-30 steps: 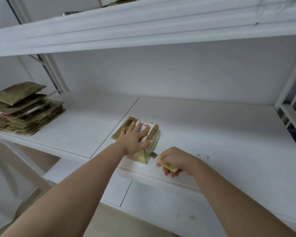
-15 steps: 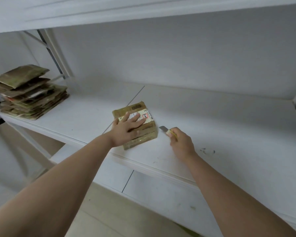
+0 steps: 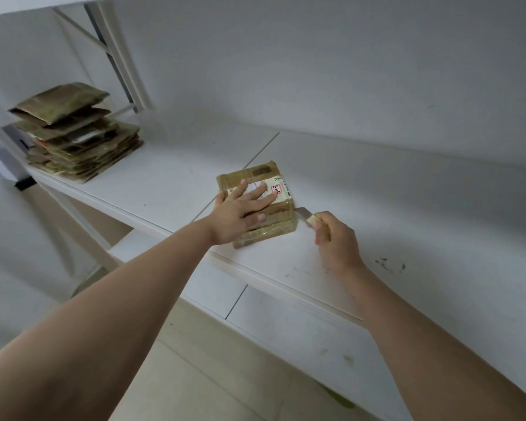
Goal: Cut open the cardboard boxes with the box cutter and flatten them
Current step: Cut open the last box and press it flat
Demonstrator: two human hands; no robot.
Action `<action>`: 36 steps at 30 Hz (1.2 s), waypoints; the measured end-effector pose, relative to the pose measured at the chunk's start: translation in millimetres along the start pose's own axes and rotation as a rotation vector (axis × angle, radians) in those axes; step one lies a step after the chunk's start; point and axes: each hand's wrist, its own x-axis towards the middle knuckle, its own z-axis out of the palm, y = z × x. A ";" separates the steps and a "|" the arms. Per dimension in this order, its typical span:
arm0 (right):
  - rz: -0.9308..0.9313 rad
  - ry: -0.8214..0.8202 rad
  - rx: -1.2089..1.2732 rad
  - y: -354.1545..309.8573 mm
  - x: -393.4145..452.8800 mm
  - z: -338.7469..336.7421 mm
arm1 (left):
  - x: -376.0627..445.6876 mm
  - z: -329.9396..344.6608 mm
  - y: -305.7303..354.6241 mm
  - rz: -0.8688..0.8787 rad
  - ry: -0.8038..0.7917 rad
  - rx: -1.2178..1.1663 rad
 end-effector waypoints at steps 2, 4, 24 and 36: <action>-0.026 0.006 -0.024 -0.3 -0.8 -0.2 | -0.1 0.8 0.0 0.002 0.005 0.015; -0.060 0.006 -0.067 -1.0 -1.7 -1.2 | -0.3 0.9 0.5 -0.001 0.006 0.027; -0.118 -0.128 -0.645 -4.7 -15.2 -15.3 | -2.8 -2.9 2.7 -0.039 -0.009 -0.018; 0.022 0.100 -0.293 -0.2 -21.3 -20.6 | 14.2 -15.8 51.6 -0.296 0.135 -0.554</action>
